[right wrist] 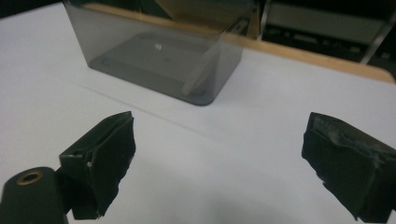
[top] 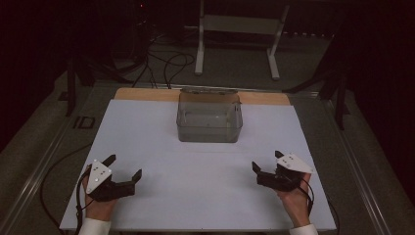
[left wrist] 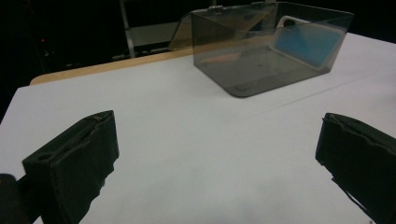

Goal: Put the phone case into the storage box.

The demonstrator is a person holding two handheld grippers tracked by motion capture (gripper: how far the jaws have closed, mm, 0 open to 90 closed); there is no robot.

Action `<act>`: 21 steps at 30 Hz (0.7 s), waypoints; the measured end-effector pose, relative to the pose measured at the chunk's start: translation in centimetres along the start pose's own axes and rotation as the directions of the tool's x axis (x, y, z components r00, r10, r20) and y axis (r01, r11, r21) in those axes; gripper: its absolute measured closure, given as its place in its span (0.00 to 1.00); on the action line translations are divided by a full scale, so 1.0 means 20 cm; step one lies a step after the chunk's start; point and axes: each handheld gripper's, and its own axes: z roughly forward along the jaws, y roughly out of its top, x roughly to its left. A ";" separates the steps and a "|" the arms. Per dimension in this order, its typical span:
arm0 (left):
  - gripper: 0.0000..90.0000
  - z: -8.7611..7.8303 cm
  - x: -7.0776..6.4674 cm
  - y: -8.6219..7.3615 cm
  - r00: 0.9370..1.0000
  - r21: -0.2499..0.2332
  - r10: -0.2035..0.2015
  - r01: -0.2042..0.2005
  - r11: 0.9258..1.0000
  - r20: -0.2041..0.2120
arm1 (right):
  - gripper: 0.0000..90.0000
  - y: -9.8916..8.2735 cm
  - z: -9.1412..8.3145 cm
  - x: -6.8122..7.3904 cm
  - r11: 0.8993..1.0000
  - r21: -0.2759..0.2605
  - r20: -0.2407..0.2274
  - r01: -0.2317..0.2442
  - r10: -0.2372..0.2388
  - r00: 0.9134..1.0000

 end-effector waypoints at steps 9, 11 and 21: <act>0.00 -0.01 0.00 0.00 1.000 -0.011 0.003 -0.003 1.000 0.000 | 0.11 -0.09 -0.09 -0.02 0.994 -0.109 0.010 -0.007 0.008 1.000; 0.00 -0.01 0.00 0.00 1.000 -0.012 0.006 -0.006 1.000 -0.003 | 0.11 -0.11 -0.10 -0.02 0.992 -0.123 0.019 -0.016 0.018 1.000; 0.00 -0.04 0.02 -0.01 1.000 -0.028 0.004 -0.005 1.000 -0.019 | 0.11 -0.17 -0.13 0.01 0.988 -0.151 -0.011 -0.031 0.030 0.999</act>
